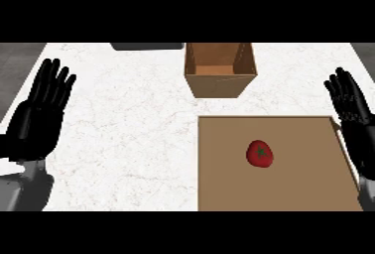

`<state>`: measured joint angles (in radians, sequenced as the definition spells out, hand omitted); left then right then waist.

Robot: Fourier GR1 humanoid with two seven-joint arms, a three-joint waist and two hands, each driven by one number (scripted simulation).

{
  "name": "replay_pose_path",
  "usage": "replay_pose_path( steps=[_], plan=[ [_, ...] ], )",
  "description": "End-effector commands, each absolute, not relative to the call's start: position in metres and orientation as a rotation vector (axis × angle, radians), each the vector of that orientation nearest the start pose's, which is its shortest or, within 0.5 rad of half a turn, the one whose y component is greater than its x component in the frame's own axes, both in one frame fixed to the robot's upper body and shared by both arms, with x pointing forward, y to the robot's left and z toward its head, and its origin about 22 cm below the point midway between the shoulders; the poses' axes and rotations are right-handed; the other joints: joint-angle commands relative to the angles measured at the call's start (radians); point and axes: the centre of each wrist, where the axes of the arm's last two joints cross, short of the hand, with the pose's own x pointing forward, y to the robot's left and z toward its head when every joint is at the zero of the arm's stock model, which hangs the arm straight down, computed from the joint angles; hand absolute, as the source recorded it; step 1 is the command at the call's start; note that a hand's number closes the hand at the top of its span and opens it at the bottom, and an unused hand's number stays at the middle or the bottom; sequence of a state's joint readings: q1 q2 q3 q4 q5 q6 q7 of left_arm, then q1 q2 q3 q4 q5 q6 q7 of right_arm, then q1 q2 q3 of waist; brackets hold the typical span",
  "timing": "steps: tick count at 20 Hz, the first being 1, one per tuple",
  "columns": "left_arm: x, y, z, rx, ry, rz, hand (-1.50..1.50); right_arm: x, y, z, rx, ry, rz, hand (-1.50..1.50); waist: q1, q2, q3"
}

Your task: Pick the tomato from the tray and place it in the cardboard box

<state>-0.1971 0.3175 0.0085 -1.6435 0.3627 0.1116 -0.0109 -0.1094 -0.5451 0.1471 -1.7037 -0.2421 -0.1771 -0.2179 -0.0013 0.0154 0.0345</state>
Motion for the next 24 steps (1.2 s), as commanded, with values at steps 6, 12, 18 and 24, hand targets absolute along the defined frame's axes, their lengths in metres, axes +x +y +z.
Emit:
replay_pose_path(
  steps=[6, 12, 18, 24],
  plan=[
    [0.260, 0.370, 0.056, 0.662, -1.472, -0.183, 0.00, 0.240, -0.270, 0.026, 0.066, -1.718, 0.094, -1.50, 0.009, 0.002, -0.029],
    [0.248, 0.355, 0.018, 0.641, -1.388, -0.216, 0.00, 0.211, -0.307, -0.035, -0.205, -1.712, 0.422, -1.50, 0.004, -0.006, -0.030],
    [0.269, 0.349, 0.022, 0.639, -1.374, -0.204, 0.00, 0.207, -0.355, -0.057, -0.055, -1.886, 0.473, -1.50, 0.000, -0.013, -0.033],
    [0.259, 0.364, 0.019, 0.635, -1.374, -0.220, 0.00, 0.251, -0.375, 0.005, -0.378, -1.714, 0.903, -1.50, 0.020, -0.014, -0.036]
  ],
)
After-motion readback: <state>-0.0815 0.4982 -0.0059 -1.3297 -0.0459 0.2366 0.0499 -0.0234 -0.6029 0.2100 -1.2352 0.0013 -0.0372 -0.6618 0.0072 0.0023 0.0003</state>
